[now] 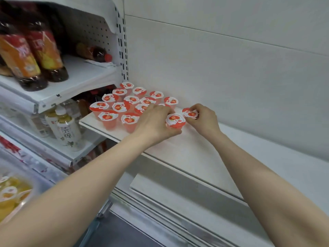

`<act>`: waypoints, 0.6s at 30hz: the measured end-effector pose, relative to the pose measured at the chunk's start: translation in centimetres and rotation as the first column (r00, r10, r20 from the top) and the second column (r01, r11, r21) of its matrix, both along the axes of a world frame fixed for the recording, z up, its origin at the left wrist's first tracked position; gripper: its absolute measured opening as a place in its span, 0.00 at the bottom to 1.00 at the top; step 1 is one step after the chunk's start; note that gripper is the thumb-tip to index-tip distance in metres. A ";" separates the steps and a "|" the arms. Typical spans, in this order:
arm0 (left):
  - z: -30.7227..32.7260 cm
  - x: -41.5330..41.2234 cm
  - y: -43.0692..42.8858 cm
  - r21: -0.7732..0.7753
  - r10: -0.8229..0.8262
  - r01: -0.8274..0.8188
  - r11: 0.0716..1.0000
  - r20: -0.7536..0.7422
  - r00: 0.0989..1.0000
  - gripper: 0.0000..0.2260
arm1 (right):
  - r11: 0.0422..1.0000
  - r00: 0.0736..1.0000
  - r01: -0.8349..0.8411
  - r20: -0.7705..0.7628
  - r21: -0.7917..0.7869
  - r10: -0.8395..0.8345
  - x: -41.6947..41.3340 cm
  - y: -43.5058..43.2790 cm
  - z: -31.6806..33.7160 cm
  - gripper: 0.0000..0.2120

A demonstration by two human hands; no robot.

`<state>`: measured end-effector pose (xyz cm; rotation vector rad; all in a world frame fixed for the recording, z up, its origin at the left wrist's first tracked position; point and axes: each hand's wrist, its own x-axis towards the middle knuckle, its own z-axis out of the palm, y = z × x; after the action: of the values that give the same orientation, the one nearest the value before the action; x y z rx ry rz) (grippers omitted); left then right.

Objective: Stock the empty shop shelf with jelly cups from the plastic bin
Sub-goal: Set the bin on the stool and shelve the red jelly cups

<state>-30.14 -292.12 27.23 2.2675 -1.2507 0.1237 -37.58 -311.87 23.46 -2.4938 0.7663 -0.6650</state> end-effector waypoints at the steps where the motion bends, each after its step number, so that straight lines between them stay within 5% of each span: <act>1: 0.1 0.1 -0.3 0.015 0.006 -0.006 1.000 0.008 1.000 0.20 | 1.000 1.000 -0.007 0.008 0.005 0.007 0.4 -0.3 -0.1 0.12; 18: -1.1 3.6 -7.1 0.154 0.052 -0.067 0.986 0.097 0.994 0.20 | 0.994 0.993 -0.107 0.053 0.026 0.105 2.3 -3.9 -1.3 0.14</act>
<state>-26.53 -299.21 26.14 2.4607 -1.2803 0.1588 -35.31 -315.77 22.17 -2.4618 0.6157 -0.6738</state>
